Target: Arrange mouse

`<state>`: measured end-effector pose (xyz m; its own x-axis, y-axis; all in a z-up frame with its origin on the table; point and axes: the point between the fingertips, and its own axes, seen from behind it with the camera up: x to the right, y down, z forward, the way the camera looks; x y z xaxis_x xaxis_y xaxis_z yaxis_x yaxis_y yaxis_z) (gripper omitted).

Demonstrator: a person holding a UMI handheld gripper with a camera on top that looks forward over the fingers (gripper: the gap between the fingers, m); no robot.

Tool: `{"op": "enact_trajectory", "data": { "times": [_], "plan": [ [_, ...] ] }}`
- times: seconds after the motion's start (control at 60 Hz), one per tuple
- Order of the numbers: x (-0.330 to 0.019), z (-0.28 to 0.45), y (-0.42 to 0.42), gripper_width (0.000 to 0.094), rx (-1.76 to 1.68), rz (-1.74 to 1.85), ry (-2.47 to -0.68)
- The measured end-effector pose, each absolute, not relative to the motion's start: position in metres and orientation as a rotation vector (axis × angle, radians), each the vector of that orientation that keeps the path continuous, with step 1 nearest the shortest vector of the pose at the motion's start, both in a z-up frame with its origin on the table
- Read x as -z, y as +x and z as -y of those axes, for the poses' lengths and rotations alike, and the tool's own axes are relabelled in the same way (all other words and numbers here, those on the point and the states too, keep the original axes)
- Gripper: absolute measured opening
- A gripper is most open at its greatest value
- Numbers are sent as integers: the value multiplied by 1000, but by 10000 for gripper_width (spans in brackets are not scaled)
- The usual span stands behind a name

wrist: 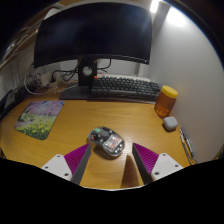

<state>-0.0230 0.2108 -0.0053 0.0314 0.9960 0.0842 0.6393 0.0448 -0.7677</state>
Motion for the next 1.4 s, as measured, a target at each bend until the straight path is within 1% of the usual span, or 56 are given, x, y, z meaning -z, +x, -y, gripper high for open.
{"op": "enact_trajectory", "data": {
  "times": [0.217,0.417,0.5,0.517,0.583,0.667,0.833,0.883,0.933,1.05,1.117,1.2,1.3,1.4],
  "plan": [
    [10,-220,-55,868,-712,1683,-1665],
    [13,-233,-78,849,-719,1678,-1686],
    [15,-235,-83,776,-733,1672,-1714],
    [15,-235,-84,703,-737,1673,-1718],
    [15,-235,-88,486,-743,1680,-1720],
    [16,-238,-89,463,-723,1682,-1729],
    [15,-238,-87,359,-698,1680,-1787],
    [7,-236,-87,358,-700,1677,-1791],
    [-8,-229,-90,359,-730,1679,-1779],
    [-48,-200,-100,359,-774,1687,-1756],
    [-74,-170,-110,358,-822,1700,-1728],
    [-97,-121,-125,357,-891,1722,-1695],
    [-106,-53,-140,356,-958,1758,-1677],
    [-97,15,-149,357,-980,1808,-1656]
  ]
}}
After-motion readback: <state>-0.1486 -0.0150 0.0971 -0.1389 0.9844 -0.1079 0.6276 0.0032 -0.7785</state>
